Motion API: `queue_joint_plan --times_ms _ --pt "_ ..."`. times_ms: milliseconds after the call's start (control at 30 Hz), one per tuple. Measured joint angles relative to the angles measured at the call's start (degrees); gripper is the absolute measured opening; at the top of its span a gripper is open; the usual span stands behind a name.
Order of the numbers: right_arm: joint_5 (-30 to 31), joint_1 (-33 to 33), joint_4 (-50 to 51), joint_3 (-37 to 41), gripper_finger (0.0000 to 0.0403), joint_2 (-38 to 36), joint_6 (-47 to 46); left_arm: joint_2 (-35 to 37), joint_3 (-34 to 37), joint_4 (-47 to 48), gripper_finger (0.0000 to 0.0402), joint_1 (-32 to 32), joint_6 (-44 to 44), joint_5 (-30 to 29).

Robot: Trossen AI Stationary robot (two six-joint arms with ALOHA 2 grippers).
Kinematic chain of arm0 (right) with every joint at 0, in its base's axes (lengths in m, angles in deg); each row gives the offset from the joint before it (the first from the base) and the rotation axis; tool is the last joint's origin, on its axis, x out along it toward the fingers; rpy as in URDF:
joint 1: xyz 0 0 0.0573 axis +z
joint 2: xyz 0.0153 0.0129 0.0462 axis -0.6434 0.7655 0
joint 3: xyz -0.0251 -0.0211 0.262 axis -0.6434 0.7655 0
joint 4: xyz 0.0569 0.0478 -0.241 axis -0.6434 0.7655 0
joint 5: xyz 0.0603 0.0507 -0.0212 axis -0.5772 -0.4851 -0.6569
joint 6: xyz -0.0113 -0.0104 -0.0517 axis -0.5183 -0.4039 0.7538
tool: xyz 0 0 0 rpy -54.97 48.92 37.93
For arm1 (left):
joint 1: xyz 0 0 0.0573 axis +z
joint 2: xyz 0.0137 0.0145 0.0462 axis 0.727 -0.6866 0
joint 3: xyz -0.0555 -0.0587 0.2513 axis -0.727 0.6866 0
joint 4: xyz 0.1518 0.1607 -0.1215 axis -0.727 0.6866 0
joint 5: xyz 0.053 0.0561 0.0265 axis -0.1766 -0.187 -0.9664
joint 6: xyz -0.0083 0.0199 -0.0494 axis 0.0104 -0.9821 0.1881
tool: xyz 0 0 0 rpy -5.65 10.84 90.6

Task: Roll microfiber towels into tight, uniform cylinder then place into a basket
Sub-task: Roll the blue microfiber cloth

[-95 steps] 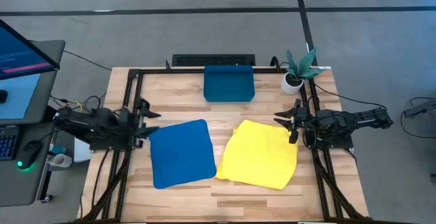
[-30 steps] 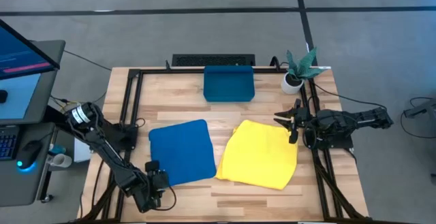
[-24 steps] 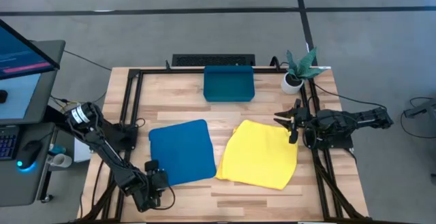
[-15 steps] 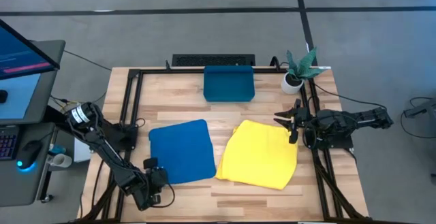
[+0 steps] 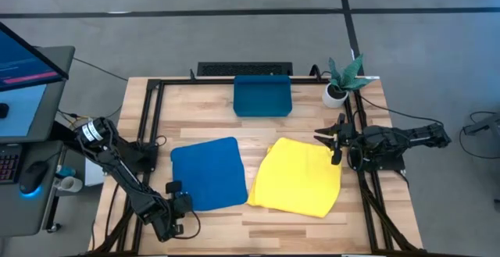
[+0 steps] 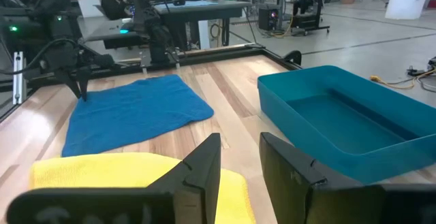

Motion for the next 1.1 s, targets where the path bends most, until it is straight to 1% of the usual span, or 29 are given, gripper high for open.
queue_joint_plan --times_ms 267,433,600,1100 --pt "0.0 0.0 0.0 0.01 0.0127 0.0 0.0 -0.24 -0.39 -4.23 0.0002 0.05 -3.89 -0.3" --pt "0.01 -0.02 -0.02 -0.01 0.0127 0.01 0.0 -0.22 -2.07 -4.14 0.0004 0.04 -6.3 -0.11" --pt "0.01 -0.02 -0.09 0.01 0.0127 -0.01 0.0 -0.21 -2.62 -3.9 0.0002 0.04 -6.67 -0.15" --pt "0.01 0.0 -0.2 0.01 0.0127 0.01 0.0 -0.13 -2.71 2.85 0.0002 0.13 -6.51 -0.17"
